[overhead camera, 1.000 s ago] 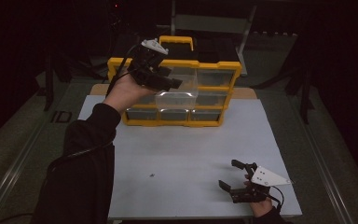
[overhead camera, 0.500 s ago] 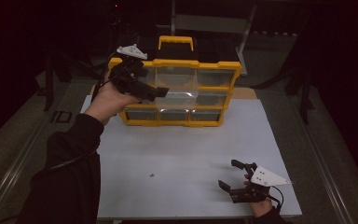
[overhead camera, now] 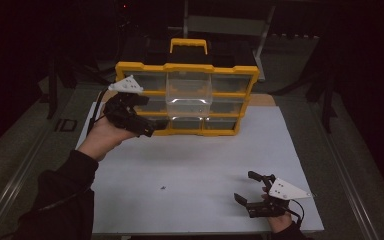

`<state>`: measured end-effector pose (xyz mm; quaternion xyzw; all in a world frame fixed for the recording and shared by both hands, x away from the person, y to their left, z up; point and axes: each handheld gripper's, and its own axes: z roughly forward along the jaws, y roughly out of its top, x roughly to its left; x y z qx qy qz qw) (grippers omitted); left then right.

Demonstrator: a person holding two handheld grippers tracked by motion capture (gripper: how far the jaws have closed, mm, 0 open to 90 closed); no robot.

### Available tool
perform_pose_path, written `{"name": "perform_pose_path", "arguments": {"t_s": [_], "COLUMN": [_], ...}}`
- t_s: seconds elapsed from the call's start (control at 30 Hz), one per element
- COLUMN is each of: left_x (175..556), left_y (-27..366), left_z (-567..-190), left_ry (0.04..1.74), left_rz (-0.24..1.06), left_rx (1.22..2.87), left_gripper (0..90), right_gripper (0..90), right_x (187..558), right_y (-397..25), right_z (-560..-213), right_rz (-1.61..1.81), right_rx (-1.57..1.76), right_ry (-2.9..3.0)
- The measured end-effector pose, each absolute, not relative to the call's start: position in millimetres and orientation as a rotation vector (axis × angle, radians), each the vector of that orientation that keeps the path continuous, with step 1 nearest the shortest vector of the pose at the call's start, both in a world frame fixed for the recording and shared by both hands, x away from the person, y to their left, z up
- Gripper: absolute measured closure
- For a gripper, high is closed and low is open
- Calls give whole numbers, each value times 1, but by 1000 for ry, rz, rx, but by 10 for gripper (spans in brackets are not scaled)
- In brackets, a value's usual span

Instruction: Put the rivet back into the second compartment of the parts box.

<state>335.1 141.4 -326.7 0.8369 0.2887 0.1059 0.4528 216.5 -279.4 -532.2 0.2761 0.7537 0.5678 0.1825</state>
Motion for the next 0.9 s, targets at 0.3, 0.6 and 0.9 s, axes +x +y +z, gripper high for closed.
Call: {"name": "perform_pose_path", "arguments": {"t_s": [0.3,0.6,0.9], "left_x": [309,292,275], "left_y": [146,142,137], "left_z": [-352,-376,-404], "left_ry": [693,643,628], "left_rz": [248,212,204], "left_rx": [2086,2081,2078], "left_gripper": [3,3,3], "right_gripper": [105,105,105], "right_x": [216,216,216], "right_y": [-279,-280,-280], "right_z": [-532,-532,-532], "right_rz": [1601,1604,1606], "right_rx": [779,780,779], "right_ry": [2129,2124,2120]}}
